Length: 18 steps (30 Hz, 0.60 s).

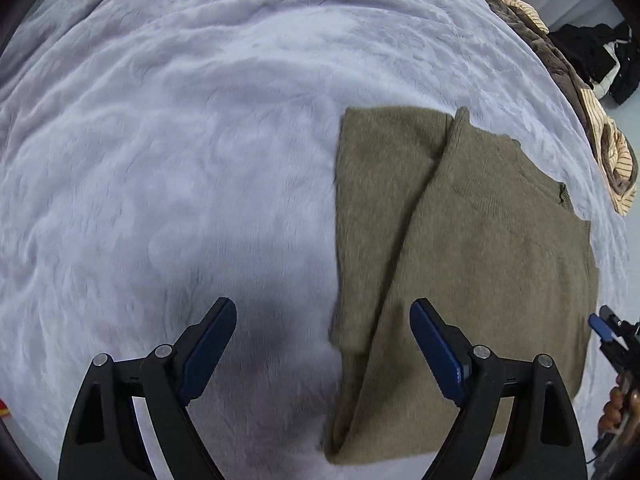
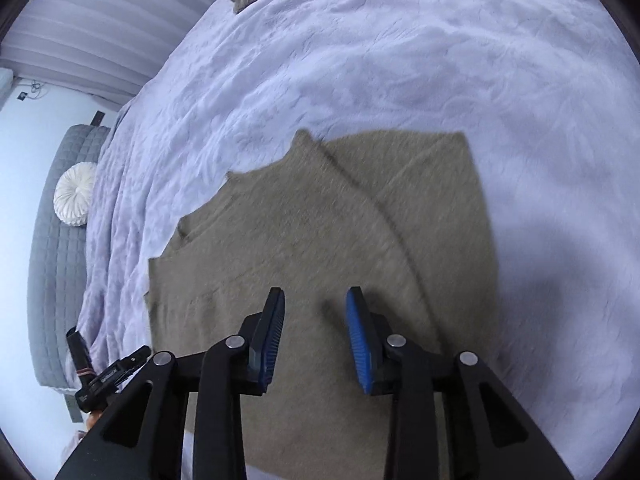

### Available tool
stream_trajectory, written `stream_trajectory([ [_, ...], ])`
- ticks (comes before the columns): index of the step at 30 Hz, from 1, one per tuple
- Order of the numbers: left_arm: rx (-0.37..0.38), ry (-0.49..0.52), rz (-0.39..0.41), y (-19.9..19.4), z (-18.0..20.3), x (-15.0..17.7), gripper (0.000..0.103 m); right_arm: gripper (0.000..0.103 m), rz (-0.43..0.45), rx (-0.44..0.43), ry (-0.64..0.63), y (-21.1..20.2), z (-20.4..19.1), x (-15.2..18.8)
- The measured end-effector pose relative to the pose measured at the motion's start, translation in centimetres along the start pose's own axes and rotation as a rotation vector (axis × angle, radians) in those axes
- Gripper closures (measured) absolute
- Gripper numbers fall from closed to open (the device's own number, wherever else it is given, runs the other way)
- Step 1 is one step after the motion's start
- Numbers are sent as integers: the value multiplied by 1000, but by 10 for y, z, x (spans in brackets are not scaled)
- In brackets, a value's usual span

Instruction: Fold small clothes

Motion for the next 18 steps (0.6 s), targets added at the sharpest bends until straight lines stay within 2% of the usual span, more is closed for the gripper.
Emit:
stream_trajectory([
  [5, 103, -128, -109, -5, -17, 50, 14, 54, -156, -202, 17, 30, -43, 65],
  [7, 146, -188, -143, 1, -23, 65, 14, 53, -223, -255, 49, 47, -54, 93],
  [9, 174, -232, -157, 5, -25, 76, 14, 53, -265, -256, 104, 62, -55, 118],
  [12, 207, -277, -132, 8, -24, 78, 15, 53, -216, -249, 234, 71, -42, 137],
  [14, 228, -282, -114, 12, -20, 73, 52, 53, -153, -249, 334, 74, -30, 142],
  [15, 232, -270, -120, 15, -18, 71, 78, 54, -122, -255, 366, 75, -27, 141],
  [16, 232, -255, -121, 15, -15, 70, 82, 58, -103, -250, 375, 76, -25, 137],
  [17, 232, -237, -108, 13, -12, 66, 84, 86, -96, -232, 366, 76, -27, 130],
  [18, 233, -206, -91, 5, -11, 65, 85, 89, -96, -218, 339, 75, -31, 124],
])
Point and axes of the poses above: each gripper's, at about its wrist camera, not at the fingertips, and y roughly the way its jaws point, z to its right, x to its underside, the point moved 1 cm from there along y, roughly the way its jaws point, and after that the axes turned 8 degrees about -y, right-handed, at the moved point
